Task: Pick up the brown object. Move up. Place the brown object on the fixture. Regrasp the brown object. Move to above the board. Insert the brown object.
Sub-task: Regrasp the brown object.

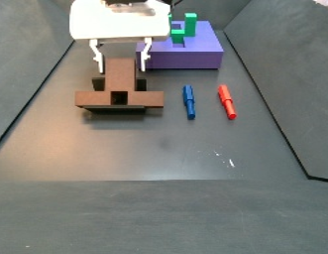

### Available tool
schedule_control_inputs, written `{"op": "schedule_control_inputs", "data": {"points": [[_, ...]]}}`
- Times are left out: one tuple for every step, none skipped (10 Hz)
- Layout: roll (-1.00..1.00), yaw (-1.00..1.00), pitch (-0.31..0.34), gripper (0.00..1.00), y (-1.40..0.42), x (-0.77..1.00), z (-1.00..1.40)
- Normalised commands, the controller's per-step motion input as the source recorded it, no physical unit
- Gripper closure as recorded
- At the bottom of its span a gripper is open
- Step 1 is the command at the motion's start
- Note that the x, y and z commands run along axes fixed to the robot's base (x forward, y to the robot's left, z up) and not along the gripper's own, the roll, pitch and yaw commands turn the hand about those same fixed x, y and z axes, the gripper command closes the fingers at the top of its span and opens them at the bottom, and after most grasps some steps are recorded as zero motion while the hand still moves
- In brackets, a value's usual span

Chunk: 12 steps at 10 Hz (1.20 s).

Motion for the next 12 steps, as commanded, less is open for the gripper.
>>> {"op": "schedule_control_inputs", "data": {"points": [[0.0,-0.06,0.031,0.0,0.04,0.0,-0.26],[-0.03,0.0,0.0,0.0,0.08,0.0,-0.1],[-0.11,0.0,0.0,0.0,0.04,0.0,0.0],[-0.08,0.0,0.0,0.0,0.02,0.0,0.01],[0.0,0.0,0.0,0.0,0.0,0.0,0.0],[0.0,0.0,0.0,1.0,0.0,0.0,0.0],[0.0,0.0,0.0,1.0,0.0,0.0,0.0],[0.0,0.0,0.0,1.0,0.0,0.0,0.0],[0.0,0.0,0.0,1.0,0.0,0.0,0.0],[0.0,0.0,0.0,1.0,0.0,0.0,0.0],[0.0,0.0,0.0,1.0,0.0,0.0,0.0],[0.0,0.0,0.0,1.0,0.0,0.0,0.0]]}}
